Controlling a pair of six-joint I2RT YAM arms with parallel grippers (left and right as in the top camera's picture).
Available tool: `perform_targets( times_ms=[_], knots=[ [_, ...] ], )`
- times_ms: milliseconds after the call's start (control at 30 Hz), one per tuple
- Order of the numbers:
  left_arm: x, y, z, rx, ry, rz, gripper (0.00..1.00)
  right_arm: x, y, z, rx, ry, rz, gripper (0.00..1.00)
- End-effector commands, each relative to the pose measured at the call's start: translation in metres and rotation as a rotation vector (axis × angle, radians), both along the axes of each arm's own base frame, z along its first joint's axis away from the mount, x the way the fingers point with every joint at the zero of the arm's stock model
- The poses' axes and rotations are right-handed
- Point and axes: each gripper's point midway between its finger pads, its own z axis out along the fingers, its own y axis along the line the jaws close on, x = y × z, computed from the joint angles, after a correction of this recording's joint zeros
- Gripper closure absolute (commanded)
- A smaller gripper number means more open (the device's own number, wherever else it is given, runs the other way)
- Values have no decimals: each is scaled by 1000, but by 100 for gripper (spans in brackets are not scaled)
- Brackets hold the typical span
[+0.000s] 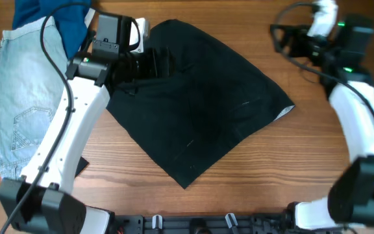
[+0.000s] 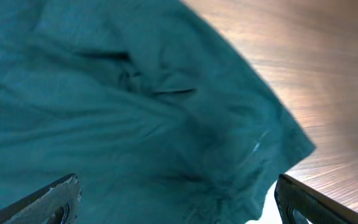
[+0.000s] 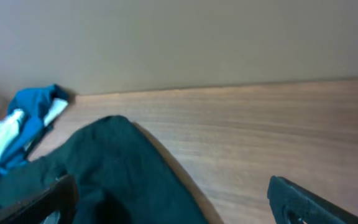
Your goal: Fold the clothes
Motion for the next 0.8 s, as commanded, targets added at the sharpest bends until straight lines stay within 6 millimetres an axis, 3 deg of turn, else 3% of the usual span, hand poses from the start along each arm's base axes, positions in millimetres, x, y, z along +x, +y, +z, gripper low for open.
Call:
perform_targets(
  times_ms=[0, 133, 500, 667, 767],
  knots=[
    [3, 7, -18, 65, 20, -3, 0, 23, 19, -44, -114, 28, -6, 8],
    [5, 7, -31, 74, 53, -3, 0, 37, 38, -90, -238, 50, 11, 10],
    [8, 7, -43, 82, 78, -3, 0, 41, 59, -175, -397, 125, 77, 9],
    [8, 6, -43, 81, 76, -3, 0, 35, 63, -204, -384, 180, 107, 9],
    [8, 5, -43, 81, 77, -5, 0, 31, 70, -212, -346, 196, 141, 13]
  ],
)
